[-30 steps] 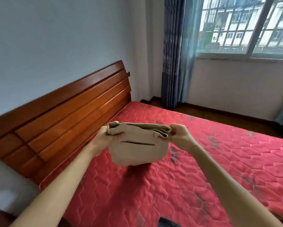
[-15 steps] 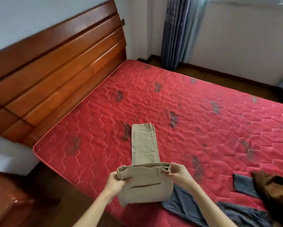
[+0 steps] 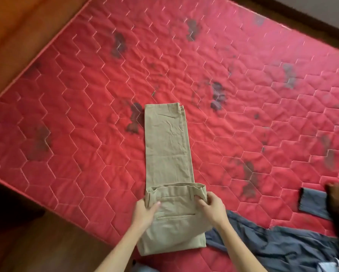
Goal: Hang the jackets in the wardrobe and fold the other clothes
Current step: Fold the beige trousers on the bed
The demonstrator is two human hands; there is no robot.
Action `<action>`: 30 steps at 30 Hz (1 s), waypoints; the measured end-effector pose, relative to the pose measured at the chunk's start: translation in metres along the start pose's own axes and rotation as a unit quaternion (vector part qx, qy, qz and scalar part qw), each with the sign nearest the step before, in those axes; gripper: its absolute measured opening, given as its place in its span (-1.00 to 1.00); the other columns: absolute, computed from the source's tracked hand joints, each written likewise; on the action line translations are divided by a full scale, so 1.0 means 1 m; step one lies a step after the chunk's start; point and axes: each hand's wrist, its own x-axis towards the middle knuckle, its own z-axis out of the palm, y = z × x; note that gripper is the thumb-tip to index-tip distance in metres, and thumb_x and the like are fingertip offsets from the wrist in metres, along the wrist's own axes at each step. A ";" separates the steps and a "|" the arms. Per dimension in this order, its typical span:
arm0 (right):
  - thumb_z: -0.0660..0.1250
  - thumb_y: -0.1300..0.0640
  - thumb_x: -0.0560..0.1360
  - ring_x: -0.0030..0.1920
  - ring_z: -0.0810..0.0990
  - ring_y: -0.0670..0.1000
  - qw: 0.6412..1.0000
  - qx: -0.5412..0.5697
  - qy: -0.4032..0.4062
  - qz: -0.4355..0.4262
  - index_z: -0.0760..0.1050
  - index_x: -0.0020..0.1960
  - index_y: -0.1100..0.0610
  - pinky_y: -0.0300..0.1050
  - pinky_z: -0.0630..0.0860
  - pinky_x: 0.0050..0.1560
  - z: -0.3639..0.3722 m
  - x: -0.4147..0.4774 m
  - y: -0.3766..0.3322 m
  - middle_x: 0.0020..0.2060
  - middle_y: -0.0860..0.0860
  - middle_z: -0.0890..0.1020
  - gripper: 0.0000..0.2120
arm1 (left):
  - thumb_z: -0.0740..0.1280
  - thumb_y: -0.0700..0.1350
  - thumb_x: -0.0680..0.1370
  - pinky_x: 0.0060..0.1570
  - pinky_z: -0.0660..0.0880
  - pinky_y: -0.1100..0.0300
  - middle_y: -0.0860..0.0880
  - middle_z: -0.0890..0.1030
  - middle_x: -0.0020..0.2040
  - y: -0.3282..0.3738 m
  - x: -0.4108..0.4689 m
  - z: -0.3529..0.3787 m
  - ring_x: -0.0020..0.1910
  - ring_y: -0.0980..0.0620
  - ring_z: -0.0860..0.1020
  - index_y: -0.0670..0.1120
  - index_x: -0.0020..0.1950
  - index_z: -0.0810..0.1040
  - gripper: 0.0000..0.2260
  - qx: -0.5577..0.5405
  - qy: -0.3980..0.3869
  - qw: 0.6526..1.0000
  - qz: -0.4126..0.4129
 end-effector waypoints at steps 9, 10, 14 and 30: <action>0.42 0.16 0.52 -0.06 0.63 -0.28 0.994 0.101 -0.041 -0.001 0.57 0.12 -0.05 -0.37 0.47 -0.10 0.039 0.056 0.024 -0.06 -0.18 0.70 -0.79 | 0.38 -0.11 0.59 0.00 0.58 -0.06 -0.08 0.70 -0.13 -0.068 0.097 0.024 -0.04 -0.16 0.67 0.00 -0.11 0.59 -0.92 0.028 0.036 0.999 -0.012; 0.41 0.21 0.52 -0.04 0.64 -0.29 0.991 0.123 -0.042 -0.012 0.60 0.13 -0.04 -0.39 0.49 -0.08 0.036 0.062 0.021 -0.05 -0.18 0.71 -0.76 | 0.38 -0.04 0.58 -0.01 0.58 -0.12 -0.11 0.69 -0.16 -0.070 0.100 0.021 -0.08 -0.17 0.66 -0.05 -0.10 0.60 -0.89 0.012 0.070 0.997 -0.002; 0.39 0.27 0.54 0.04 0.67 -0.19 0.982 0.181 -0.021 -0.058 0.62 0.18 0.10 -0.32 0.56 0.06 0.036 0.089 0.008 0.01 -0.12 0.73 -0.77 | 0.32 0.18 0.49 -0.13 0.53 -0.21 -0.33 0.60 -0.17 -0.066 0.127 0.008 -0.28 -0.05 0.51 -0.19 -0.11 0.54 -0.60 -0.046 0.155 0.986 0.044; 0.36 -0.40 0.39 -0.01 0.66 -0.03 0.979 0.110 -0.120 0.125 0.66 -0.01 0.10 0.11 0.55 0.16 0.046 0.046 0.092 -0.05 -0.05 0.71 -0.44 | 0.38 0.35 0.46 0.41 0.37 0.13 0.11 0.59 0.31 -0.129 0.057 0.017 0.32 0.15 0.52 -0.03 0.45 0.48 -0.32 -0.151 0.016 0.985 -0.085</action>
